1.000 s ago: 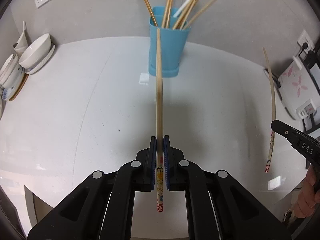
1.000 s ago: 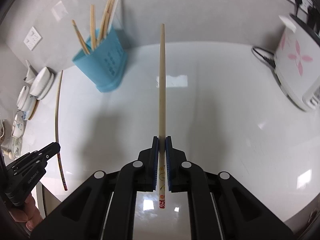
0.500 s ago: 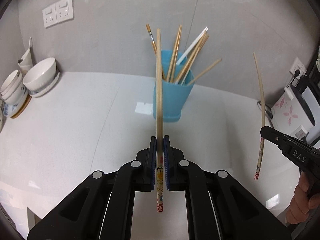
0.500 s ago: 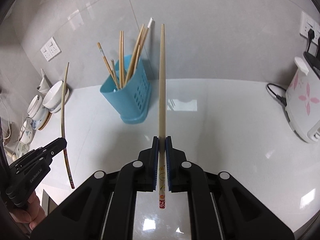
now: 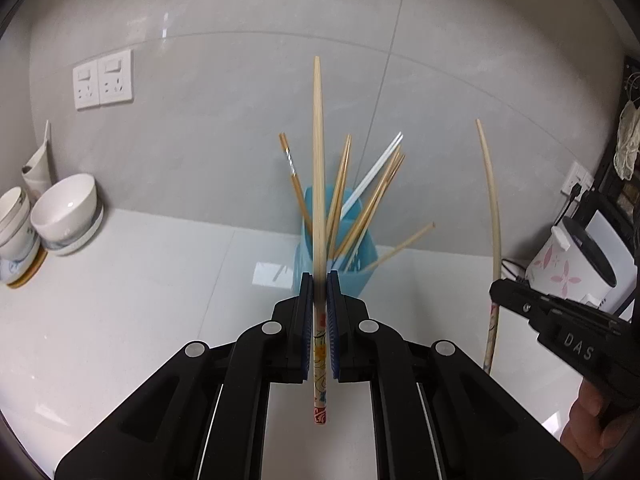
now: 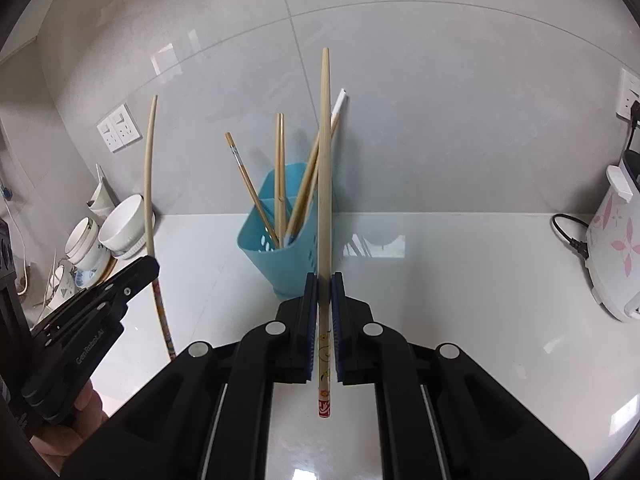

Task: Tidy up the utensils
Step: 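Lift the chopstick upright and carry it to the blue holder with the right tool, then lower the chopstick into the holder and open the right tool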

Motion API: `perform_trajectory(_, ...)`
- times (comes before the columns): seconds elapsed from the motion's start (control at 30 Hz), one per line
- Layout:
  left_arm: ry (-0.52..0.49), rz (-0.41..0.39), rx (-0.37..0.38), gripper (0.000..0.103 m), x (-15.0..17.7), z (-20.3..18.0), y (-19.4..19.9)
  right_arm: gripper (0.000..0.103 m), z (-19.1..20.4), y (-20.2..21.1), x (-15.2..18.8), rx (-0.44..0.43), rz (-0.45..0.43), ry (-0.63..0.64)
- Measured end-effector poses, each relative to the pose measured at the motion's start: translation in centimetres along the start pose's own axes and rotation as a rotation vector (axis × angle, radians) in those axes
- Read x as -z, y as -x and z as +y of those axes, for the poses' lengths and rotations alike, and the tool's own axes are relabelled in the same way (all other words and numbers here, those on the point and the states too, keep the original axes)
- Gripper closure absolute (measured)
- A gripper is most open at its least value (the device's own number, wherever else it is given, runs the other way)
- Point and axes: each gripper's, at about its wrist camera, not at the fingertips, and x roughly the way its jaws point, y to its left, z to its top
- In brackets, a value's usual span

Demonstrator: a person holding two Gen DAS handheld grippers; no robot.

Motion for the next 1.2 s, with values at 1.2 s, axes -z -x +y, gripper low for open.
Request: perform_trajectory(1.2, -0.124, -0.102, 0.163, 0.097, -5.1, -2.0, -14.2, 0.097, -1.8, -7.7, -3.9, 0.021, 0.009, -0.087)
